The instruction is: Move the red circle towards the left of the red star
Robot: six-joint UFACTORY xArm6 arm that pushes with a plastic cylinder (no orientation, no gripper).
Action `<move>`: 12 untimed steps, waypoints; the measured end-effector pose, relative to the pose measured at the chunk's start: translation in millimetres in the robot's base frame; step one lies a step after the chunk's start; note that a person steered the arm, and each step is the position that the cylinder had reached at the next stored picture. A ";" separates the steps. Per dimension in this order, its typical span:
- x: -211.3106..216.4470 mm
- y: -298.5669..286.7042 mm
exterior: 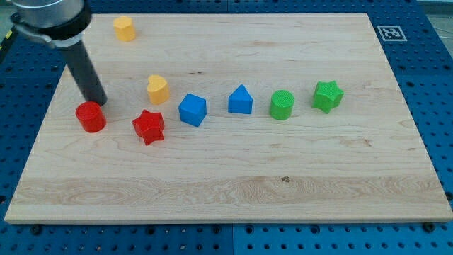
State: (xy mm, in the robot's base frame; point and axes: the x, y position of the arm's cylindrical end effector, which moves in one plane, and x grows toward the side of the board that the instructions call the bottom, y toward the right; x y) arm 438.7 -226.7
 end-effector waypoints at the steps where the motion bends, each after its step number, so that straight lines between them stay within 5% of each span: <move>1: 34.8 -10.3; 6: 63.2 -60.9; 8: 105.0 -78.2; 10: 179.4 -70.8; 12: 178.0 -37.1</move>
State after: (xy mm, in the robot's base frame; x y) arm 616.7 -263.8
